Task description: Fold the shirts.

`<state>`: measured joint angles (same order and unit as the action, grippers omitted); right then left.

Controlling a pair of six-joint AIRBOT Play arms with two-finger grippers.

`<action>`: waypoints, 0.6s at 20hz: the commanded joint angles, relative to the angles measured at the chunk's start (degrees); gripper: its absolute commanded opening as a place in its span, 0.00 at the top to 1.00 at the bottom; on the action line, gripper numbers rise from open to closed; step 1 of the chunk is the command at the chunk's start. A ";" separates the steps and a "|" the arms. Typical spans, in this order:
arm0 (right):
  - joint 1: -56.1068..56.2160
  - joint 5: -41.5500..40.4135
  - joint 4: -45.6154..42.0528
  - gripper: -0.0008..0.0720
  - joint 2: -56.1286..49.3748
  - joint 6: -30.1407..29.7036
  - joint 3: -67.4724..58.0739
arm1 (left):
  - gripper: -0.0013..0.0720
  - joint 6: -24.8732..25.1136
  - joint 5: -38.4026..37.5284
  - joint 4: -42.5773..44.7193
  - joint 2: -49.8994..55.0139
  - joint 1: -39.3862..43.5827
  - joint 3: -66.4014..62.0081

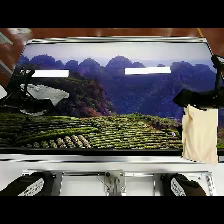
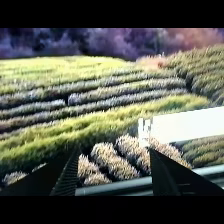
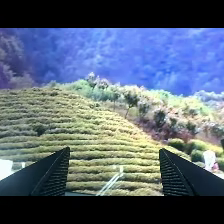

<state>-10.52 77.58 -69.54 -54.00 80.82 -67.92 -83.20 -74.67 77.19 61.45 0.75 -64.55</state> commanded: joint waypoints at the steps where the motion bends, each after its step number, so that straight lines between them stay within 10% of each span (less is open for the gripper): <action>1: 0.04 2.86 3.52 0.05 0.00 1.27 0.02 | 0.28 0.33 2.78 -0.39 1.27 -0.09 0.02; 7: 0.04 3.52 3.65 0.05 0.00 5.95 0.02 | 0.28 4.63 5.73 6.32 4.66 -0.09 0.02; 12: 0.04 3.43 3.63 0.05 0.00 12.87 0.02 | 0.28 -5.27 23.37 19.65 12.15 -8.55 -0.17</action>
<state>-10.52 80.93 -66.04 -54.00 89.49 -67.92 -84.05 -62.02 90.24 69.91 -3.44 -64.58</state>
